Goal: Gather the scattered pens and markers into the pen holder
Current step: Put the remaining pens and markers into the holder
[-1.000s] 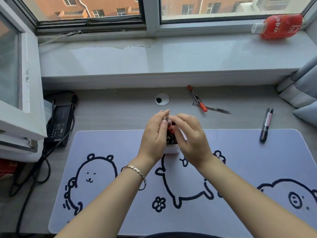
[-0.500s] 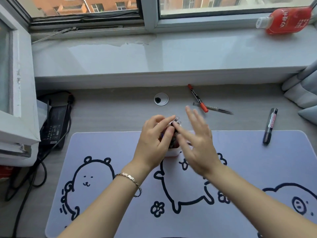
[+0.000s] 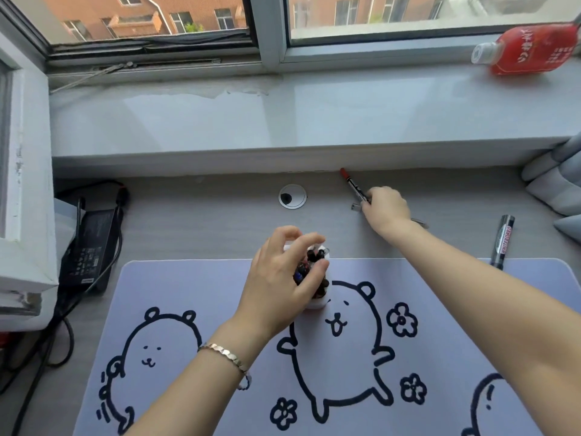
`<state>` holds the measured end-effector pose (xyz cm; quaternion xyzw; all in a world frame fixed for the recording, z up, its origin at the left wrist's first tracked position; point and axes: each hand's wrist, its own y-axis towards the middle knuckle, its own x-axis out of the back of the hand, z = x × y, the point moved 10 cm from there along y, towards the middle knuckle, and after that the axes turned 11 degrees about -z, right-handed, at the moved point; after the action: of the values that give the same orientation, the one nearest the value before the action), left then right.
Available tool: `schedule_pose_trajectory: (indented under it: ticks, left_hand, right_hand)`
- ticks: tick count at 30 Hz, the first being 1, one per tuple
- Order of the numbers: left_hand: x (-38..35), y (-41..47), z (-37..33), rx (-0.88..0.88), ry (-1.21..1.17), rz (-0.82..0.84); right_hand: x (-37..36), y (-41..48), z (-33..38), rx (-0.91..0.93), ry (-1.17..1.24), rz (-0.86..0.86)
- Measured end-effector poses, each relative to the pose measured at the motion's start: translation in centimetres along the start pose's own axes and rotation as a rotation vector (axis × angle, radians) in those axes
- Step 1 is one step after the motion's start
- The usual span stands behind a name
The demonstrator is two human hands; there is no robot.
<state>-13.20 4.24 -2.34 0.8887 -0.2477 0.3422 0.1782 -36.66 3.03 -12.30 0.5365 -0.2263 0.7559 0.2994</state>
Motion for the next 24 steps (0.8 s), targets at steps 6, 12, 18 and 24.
schedule_pose_trajectory:
  ticks: [6,12,18,24]
  left_hand:
    - [0.2,-0.9,1.6,0.185,-0.373,-0.034]
    - [0.7,-0.8,0.8,0.058,-0.399,-0.090]
    - [0.5,-1.0,0.8,0.085,-0.360,-0.044]
    - [0.6,-1.9,1.0,0.115,-0.202,-0.025]
  right_hand:
    - [8.7,-4.9,-0.1,0.072,0.437,-0.172]
    - [15.4,-12.3,2.9,0.249,0.653,0.165]
    - [13.3,-14.0,6.5,0.432,0.463,0.116]
    - [11.7,-14.6,8.8,0.400,0.766,-0.193]
